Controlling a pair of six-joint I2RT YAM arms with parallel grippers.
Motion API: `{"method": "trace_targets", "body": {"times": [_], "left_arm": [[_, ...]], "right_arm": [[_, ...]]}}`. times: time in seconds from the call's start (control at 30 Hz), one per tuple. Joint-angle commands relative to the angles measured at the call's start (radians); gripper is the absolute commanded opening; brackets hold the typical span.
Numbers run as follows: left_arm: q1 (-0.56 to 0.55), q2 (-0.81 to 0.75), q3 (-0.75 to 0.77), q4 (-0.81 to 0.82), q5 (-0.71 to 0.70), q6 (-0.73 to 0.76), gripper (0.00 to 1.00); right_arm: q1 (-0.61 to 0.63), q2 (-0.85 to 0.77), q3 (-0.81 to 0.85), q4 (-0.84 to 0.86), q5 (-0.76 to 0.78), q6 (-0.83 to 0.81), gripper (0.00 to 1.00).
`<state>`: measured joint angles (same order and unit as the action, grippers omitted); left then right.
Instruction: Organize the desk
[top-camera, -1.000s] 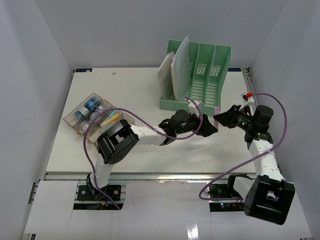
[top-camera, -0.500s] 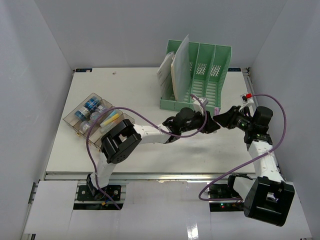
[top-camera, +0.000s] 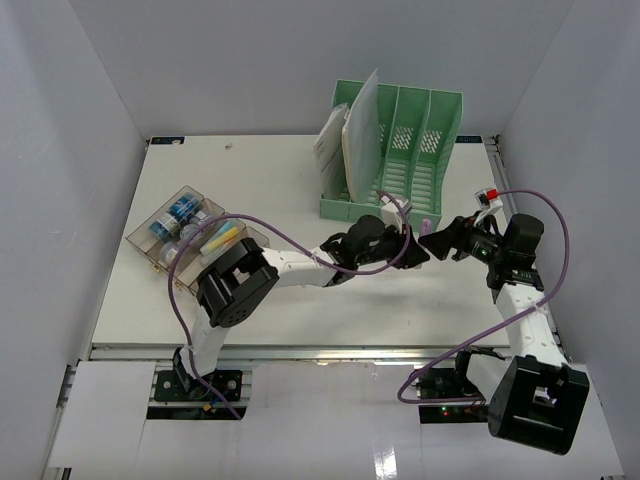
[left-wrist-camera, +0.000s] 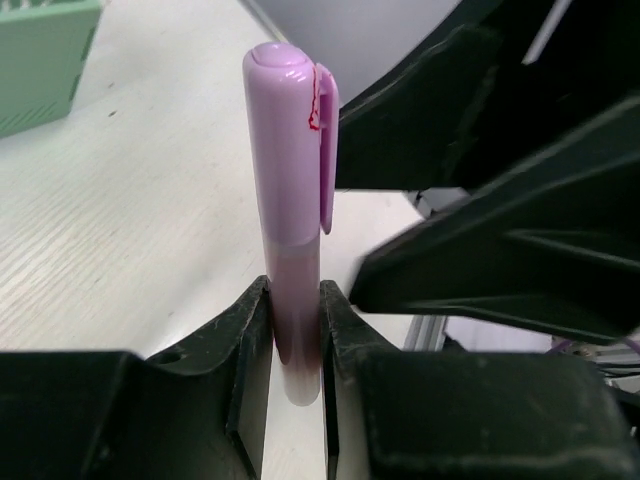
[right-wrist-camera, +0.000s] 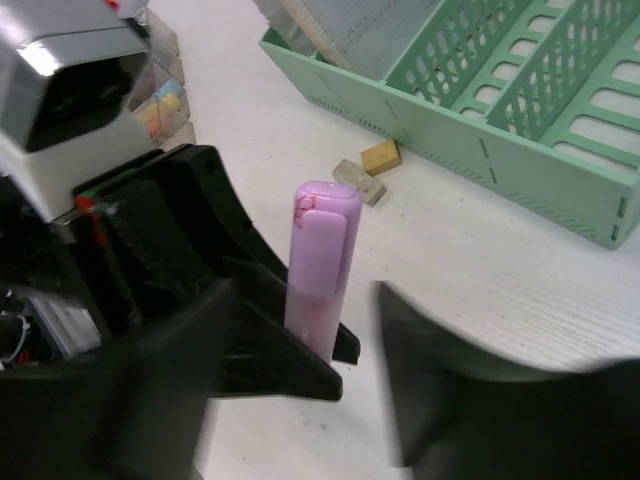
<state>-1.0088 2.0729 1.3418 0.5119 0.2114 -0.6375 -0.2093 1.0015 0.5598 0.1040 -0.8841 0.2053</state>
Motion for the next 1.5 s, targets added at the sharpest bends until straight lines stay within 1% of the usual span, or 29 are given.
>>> {"method": "trace_targets", "body": {"times": [0.0,0.1,0.13,0.2,0.27,0.33,0.43,0.47,0.57,0.63,0.7,0.8,0.87,0.97,1.03,1.13,1.33,1.47], "left_arm": [[0.045,-0.122,-0.063,-0.075,0.007,0.042,0.04],[0.063,-0.182,-0.107,-0.143,-0.008,0.102,0.04],[0.071,-0.201,-0.140,-0.168,-0.014,0.113,0.03],[0.097,-0.266,-0.196,-0.217,-0.023,0.148,0.03],[0.120,-0.348,-0.236,-0.316,-0.048,0.198,0.02],[0.147,-0.418,-0.274,-0.408,-0.083,0.242,0.02],[0.218,-0.569,-0.273,-0.685,-0.141,0.325,0.01],[0.239,-0.609,-0.267,-0.760,-0.176,0.366,0.01],[0.308,-0.708,-0.240,-0.968,-0.344,0.422,0.01],[0.352,-0.757,-0.228,-1.061,-0.455,0.454,0.02],[0.404,-0.797,-0.233,-1.105,-0.534,0.482,0.02],[0.512,-0.830,-0.252,-1.115,-0.599,0.508,0.02],[0.580,-0.827,-0.268,-1.099,-0.615,0.534,0.03],[0.680,-0.783,-0.296,-1.043,-0.636,0.636,0.03],[0.702,-0.748,-0.307,-1.028,-0.665,0.680,0.03],[0.726,-0.706,-0.314,-0.989,-0.672,0.743,0.03],[0.733,-0.692,-0.374,-0.928,-0.703,0.843,0.07],[0.733,-0.701,-0.418,-0.895,-0.705,0.854,0.07]], "right_arm": [[0.005,-0.036,0.016,-0.007,-0.110,-0.152,0.81],[0.005,-0.046,0.047,-0.095,-0.135,-0.293,0.97],[0.004,-0.046,0.057,-0.129,-0.136,-0.328,0.98],[0.000,-0.046,0.081,-0.197,-0.135,-0.401,0.93],[-0.007,-0.046,0.099,-0.256,-0.153,-0.475,0.91],[-0.016,-0.054,0.108,-0.281,-0.182,-0.508,0.90],[-0.021,-0.070,0.110,-0.290,-0.194,-0.525,0.90],[-0.021,-0.076,0.113,-0.292,-0.194,-0.526,0.90],[-0.022,-0.081,0.116,-0.298,-0.189,-0.529,0.90],[-0.024,-0.081,0.119,-0.305,-0.189,-0.532,0.90],[-0.024,-0.079,0.121,-0.313,-0.192,-0.537,0.90],[-0.024,-0.077,0.121,-0.320,-0.194,-0.545,0.90],[-0.024,-0.077,0.119,-0.323,-0.196,-0.551,0.90],[-0.025,-0.076,0.118,-0.327,-0.199,-0.559,0.90],[-0.027,-0.072,0.118,-0.332,-0.199,-0.565,0.90],[-0.029,-0.063,0.117,-0.338,-0.197,-0.576,0.90],[-0.030,-0.046,0.117,-0.348,-0.199,-0.585,0.90],[-0.033,-0.044,0.115,-0.349,-0.201,-0.590,0.90]]}}
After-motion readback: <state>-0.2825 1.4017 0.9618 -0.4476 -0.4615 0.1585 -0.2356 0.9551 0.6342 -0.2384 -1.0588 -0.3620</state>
